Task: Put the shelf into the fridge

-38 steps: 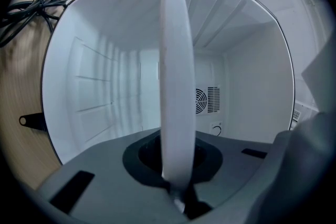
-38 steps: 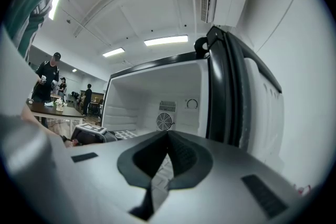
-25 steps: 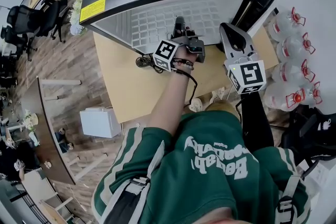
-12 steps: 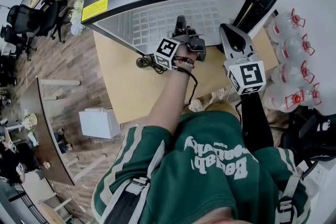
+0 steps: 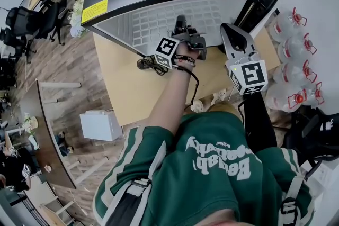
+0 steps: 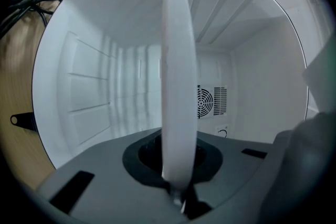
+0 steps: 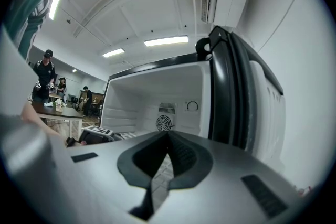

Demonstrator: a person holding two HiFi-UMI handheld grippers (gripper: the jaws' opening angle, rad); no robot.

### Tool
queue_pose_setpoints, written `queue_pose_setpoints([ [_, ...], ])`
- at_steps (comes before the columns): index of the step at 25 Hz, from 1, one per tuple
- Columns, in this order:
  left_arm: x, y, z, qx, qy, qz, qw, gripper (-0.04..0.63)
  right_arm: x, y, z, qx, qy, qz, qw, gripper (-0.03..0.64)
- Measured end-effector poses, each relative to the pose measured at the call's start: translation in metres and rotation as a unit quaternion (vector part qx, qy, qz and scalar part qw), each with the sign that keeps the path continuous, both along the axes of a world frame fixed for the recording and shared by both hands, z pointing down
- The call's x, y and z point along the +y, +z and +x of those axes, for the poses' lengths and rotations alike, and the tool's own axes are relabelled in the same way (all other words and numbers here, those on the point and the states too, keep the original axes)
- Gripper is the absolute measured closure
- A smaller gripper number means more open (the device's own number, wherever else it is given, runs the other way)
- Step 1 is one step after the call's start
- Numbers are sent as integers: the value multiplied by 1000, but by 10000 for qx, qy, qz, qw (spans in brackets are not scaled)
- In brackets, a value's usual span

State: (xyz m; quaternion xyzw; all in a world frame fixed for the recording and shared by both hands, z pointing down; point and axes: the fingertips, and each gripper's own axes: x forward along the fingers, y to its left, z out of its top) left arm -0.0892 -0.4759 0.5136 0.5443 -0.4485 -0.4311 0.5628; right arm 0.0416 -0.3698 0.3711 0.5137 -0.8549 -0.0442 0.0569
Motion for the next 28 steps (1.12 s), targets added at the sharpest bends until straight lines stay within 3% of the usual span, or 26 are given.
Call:
queue_pose_setpoints([
  [28,-35,0,0,-124,-8,93,9999,571,-7,4,-12,157,-213,-24,9996,614],
])
